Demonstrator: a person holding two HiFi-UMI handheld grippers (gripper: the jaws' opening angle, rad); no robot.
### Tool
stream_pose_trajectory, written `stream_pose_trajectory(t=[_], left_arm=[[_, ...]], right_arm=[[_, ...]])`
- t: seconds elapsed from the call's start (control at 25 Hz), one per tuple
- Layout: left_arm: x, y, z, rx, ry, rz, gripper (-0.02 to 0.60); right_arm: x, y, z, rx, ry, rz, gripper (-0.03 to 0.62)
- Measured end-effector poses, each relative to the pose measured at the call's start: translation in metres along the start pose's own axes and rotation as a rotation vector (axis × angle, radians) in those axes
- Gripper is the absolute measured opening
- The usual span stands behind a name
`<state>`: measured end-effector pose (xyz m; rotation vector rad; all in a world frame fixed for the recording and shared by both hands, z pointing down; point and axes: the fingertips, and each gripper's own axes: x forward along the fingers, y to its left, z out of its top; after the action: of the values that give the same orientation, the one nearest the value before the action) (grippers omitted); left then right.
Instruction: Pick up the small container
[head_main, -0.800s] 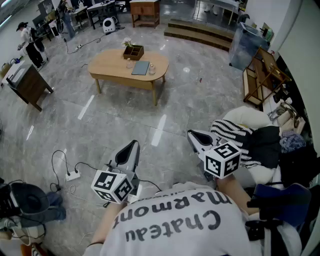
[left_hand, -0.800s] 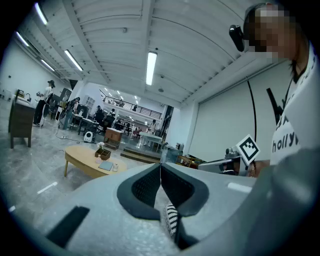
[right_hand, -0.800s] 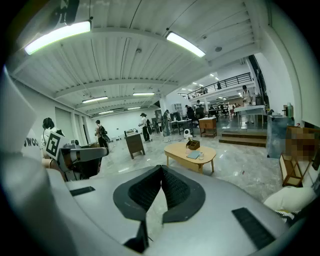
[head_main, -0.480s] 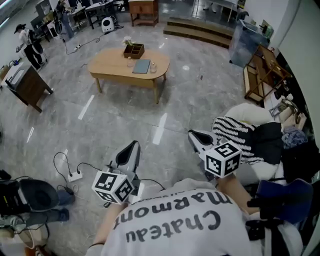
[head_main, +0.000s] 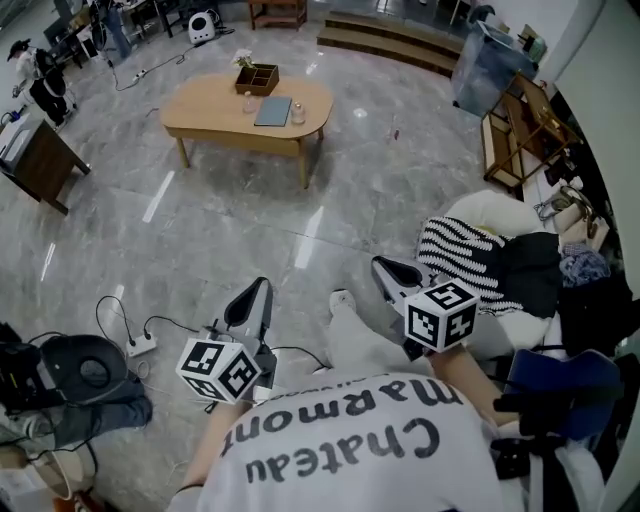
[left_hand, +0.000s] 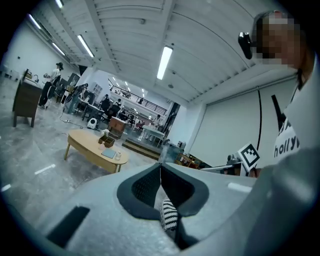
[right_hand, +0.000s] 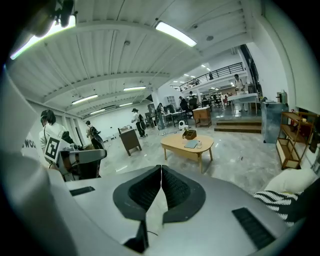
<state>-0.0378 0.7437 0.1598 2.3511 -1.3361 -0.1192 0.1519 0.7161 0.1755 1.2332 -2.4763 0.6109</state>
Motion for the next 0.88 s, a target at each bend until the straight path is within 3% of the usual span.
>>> stream_pose_trajectory(t=[0.24, 0.56, 0.88], left_arm=[[0.047, 0.031, 0.03, 0.038, -0.079, 0.007, 0.015], [0.144, 0.079, 0.056, -0.004, 0.002, 0.008, 0.015], [0.239, 0.114, 0.097, -0.008, -0.015, 0.021, 0.015]], right_arm=[[0.049, -0.044, 0.016, 0.041, -0.001, -0.019, 0.014], [0.131, -0.105, 0.078, 0.012, 0.034, 0.013, 0.014], [0.19, -0.175, 0.155, -0.008, 0.0, 0.037, 0.014]])
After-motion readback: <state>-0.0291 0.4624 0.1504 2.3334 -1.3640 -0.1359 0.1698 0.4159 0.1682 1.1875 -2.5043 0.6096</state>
